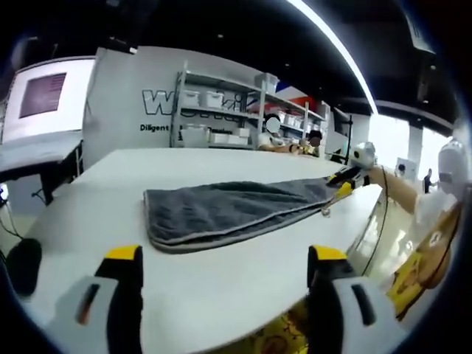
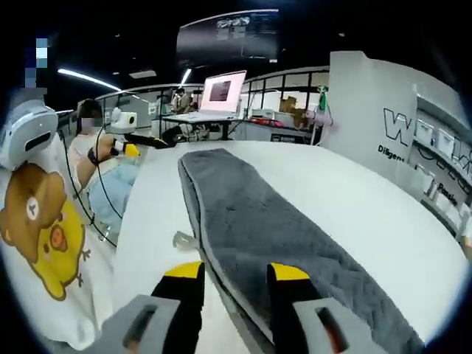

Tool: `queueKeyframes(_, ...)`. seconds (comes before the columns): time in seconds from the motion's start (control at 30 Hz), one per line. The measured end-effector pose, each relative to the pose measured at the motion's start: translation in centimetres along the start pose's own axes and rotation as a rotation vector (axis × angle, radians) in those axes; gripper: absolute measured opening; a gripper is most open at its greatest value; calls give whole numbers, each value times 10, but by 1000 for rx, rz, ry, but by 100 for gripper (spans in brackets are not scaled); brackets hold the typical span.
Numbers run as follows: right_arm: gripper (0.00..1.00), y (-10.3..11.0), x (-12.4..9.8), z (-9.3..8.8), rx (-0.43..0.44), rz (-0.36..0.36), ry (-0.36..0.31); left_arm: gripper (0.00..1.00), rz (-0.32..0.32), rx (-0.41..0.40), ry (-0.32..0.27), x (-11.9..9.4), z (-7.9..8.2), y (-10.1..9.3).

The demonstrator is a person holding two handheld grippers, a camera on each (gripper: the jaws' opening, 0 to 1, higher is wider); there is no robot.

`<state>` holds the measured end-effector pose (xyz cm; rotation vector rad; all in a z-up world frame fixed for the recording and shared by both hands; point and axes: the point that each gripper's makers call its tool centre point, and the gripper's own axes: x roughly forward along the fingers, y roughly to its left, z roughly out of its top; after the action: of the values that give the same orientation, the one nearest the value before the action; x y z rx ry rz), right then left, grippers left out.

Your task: Fold the towel on the table until its edges align and the towel forms a compact rectangular stack.

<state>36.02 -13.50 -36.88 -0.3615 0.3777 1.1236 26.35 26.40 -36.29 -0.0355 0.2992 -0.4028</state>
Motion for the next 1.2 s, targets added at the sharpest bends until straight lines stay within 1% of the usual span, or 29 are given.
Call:
queueKeyframes(0.07, 41, -9, -16, -7, 10, -37, -2, 97, -1, 0, 1, 1, -1, 0)
queueKeyframes(0.1, 42, -16, -29, -11, 23, -70, -12, 97, -1, -2, 2, 2, -1, 1)
queueKeyframes(0.17, 42, -20, -41, -16, 40, -93, -20, 97, -1, -3, 2, 3, -1, 1)
queueKeyframes(0.2, 43, -27, -56, -21, 55, -131, -25, 97, 0, -4, 1, 3, -1, 2)
queueKeyframes(0.27, 44, -32, -71, -27, 60, -168, -24, 97, -1, -5, 1, 4, -1, 2)
queueKeyframes(0.3, 44, -36, -82, -31, 67, -196, -29, 97, -1, -6, 1, 5, -1, 2)
queueKeyframes(0.37, 46, -40, -97, -35, 86, -231, -40, 97, -1, -5, 3, 6, -1, 2)
queueKeyframes(0.47, 49, -42, -115, -44, 101, -268, -40, 97, -2, -6, 7, 7, -3, 2)
queueKeyframes(0.6, 52, -42, -131, -57, 121, -301, -20, 97, -2, -8, 9, 7, -3, 2)
queueKeyframes(0.63, 54, -41, -136, -62, 120, -314, -9, 97, -1, -8, 10, 7, -3, 3)
queueKeyframes(0.7, 56, -39, -143, -67, 127, -330, -6, 97, 0, -8, 9, 6, -3, 3)
queueKeyframes(0.83, 59, -37, -155, -73, 155, -363, -23, 97, 2, -9, 9, 5, -3, 4)
queueKeyframes(0.97, 63, -36, -167, -80, 175, -391, -27, 97, 3, -11, 12, 5, -4, 4)
queueKeyframes(1.1, 70, -36, -174, -85, 191, -419, -24, 97, 3, -12, 15, 6, -6, 4)
queueKeyframes(1.2, 74, -37, -179, -88, 205, -435, -24, 97, 3, -12, 16, 6, -6, 4)
